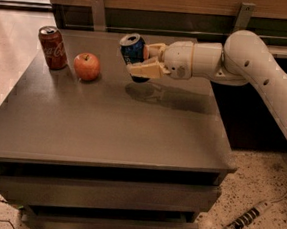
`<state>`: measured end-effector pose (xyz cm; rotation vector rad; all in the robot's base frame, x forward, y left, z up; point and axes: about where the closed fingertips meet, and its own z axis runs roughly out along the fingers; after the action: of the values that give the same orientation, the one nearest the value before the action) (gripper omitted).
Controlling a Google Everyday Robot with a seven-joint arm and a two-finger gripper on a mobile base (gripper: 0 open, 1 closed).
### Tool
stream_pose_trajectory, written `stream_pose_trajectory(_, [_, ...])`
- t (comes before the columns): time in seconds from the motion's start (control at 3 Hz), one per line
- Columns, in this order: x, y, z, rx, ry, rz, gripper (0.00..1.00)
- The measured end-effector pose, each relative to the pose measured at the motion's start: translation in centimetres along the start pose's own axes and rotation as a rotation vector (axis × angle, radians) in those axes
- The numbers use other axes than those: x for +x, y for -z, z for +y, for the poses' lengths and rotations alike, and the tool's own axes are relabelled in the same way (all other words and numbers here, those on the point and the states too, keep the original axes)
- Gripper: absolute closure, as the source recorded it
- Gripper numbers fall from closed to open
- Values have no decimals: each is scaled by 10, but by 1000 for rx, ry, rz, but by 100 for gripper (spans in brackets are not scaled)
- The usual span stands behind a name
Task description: Place pepsi can upright
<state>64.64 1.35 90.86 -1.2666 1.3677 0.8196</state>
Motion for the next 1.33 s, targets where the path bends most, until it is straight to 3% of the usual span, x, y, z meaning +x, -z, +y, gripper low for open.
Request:
stream_pose_trajectory(0.67, [18, -20, 2, -12, -12, -47, 100])
stream_pose_trajectory(1.33, [46, -19, 20, 23, -68, -75, 100])
